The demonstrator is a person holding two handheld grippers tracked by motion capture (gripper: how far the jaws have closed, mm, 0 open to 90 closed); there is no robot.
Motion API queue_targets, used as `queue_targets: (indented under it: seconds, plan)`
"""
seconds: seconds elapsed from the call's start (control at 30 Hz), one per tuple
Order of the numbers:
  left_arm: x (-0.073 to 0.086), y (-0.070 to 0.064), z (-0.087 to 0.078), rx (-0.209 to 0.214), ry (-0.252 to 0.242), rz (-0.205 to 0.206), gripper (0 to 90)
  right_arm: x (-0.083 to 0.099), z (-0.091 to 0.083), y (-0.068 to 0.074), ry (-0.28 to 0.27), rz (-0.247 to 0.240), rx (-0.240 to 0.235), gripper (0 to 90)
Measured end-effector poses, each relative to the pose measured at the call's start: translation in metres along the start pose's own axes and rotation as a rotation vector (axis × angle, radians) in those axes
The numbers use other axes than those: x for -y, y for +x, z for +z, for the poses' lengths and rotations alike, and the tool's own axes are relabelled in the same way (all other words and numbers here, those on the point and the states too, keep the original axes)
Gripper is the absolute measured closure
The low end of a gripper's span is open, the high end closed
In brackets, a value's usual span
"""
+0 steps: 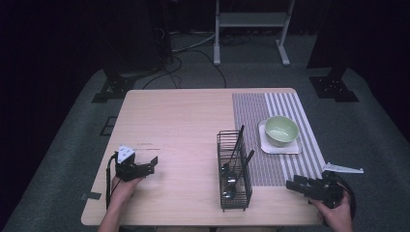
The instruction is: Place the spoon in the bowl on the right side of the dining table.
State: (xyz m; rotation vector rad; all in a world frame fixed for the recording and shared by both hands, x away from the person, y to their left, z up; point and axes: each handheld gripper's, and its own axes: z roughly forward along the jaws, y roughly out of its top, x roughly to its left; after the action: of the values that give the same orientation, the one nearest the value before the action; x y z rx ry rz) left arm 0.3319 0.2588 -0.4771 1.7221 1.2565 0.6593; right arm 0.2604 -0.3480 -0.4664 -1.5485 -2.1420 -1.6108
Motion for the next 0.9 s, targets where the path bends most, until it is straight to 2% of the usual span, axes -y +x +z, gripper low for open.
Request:
queue_targets:
  seconds: [0.43, 0.67, 0.9]
  plan:
    - [0.0, -0.001, 0.0, -0.004, -0.001, 0.011, 0.0, -0.003, 0.003, 0.008, 0.004, -0.028, -0.015, 30.1]
    - [0.0, -0.001, 0.0, -0.004, -0.003, 0.012, 0.0, -0.009, 0.004, 0.017, -0.002, -0.045, -0.031, 29.5]
    - [0.0, -0.001, 0.0, -0.005, 0.0, 0.013, 0.0, -0.018, 0.007, 0.028, 0.018, -0.077, -0.043, 28.9]
